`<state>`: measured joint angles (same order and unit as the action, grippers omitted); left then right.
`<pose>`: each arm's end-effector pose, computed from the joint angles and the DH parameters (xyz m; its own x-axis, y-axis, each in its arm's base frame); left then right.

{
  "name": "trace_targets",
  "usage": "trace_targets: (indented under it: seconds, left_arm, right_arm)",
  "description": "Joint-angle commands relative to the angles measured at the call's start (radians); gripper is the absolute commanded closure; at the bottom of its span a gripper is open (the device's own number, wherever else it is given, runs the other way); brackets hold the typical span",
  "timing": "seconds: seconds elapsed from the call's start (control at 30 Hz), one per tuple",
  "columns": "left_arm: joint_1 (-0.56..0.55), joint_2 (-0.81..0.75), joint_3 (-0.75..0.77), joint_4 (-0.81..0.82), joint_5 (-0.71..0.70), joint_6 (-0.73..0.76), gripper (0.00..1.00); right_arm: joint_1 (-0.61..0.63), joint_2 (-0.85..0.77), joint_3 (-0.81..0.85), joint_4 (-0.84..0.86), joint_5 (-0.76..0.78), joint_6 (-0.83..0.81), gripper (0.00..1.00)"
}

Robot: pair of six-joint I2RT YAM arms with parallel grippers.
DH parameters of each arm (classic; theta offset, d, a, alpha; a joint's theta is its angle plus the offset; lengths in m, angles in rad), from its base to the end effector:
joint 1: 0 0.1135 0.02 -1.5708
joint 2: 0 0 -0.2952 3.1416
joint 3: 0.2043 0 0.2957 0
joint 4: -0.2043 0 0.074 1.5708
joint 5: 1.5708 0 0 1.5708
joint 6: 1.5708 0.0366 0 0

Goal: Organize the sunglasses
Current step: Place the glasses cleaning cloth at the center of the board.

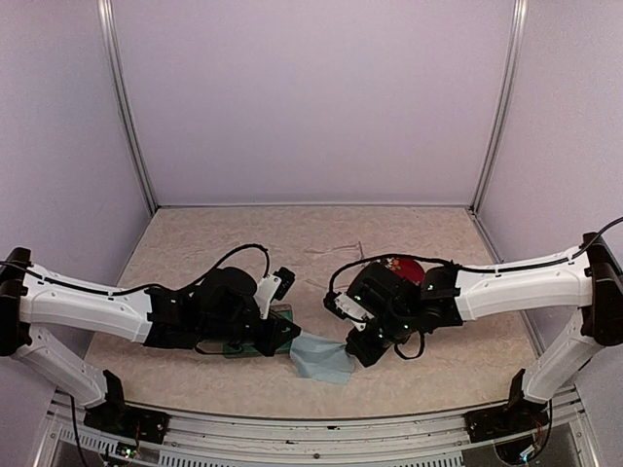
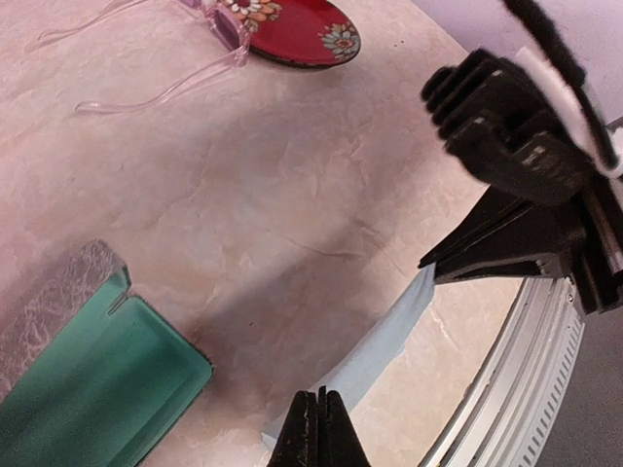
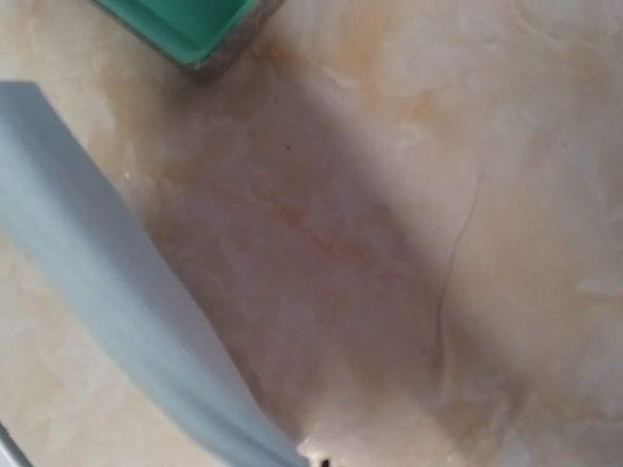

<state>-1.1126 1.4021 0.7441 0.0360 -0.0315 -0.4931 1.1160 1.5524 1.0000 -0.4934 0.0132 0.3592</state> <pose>0.1453 -0.2919 0.2105 -0.6460 0.2402 -0.7246 0.6577 0.6570 -0.3685 0.1533 0.3124 0.2121 -0.6706 -0.5712 -0.4732 -0.7046 0.6900 0.1655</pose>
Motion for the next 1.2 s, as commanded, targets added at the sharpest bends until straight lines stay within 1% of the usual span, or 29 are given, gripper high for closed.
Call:
trace_targets:
  seconds: [0.0, 0.1, 0.2, 0.53, 0.67, 0.87, 1.0, 1.17]
  left_arm:
    - [-0.011, -0.025, -0.040, -0.033, -0.049, -0.030, 1.00]
    - [-0.025, -0.010, -0.023, -0.023, -0.048, -0.023, 1.00]
    - [-0.046, 0.015, 0.017, -0.021, -0.046, -0.009, 1.00]
    - [-0.113, 0.056, 0.125, -0.024, -0.033, 0.001, 1.00]
    - [-0.108, 0.084, 0.146, -0.014, -0.031, 0.006, 1.00]
    - [-0.060, 0.209, 0.199, 0.023, 0.014, 0.042, 1.00]
    - [-0.012, 0.311, 0.252, 0.052, 0.038, 0.061, 1.00]
    - [0.040, 0.436, 0.325, 0.096, 0.067, 0.080, 1.00]
  right_arm:
    - [-0.010, -0.001, 0.034, -0.071, 0.022, -0.051, 1.00]
    - [-0.010, -0.032, 0.032, -0.113, 0.037, -0.035, 1.00]
    - [-0.010, -0.099, 0.012, -0.141, 0.045, -0.014, 1.00]
    - [0.005, -0.299, -0.074, -0.203, 0.002, 0.051, 1.00]
    - [0.006, -0.344, -0.109, -0.214, 0.042, 0.081, 1.00]
    - [-0.022, -0.285, -0.131, -0.202, 0.096, 0.074, 1.00]
    - [-0.082, -0.210, -0.128, -0.179, 0.164, 0.051, 1.00]
    - [-0.163, -0.112, -0.120, -0.120, 0.219, -0.020, 1.00]
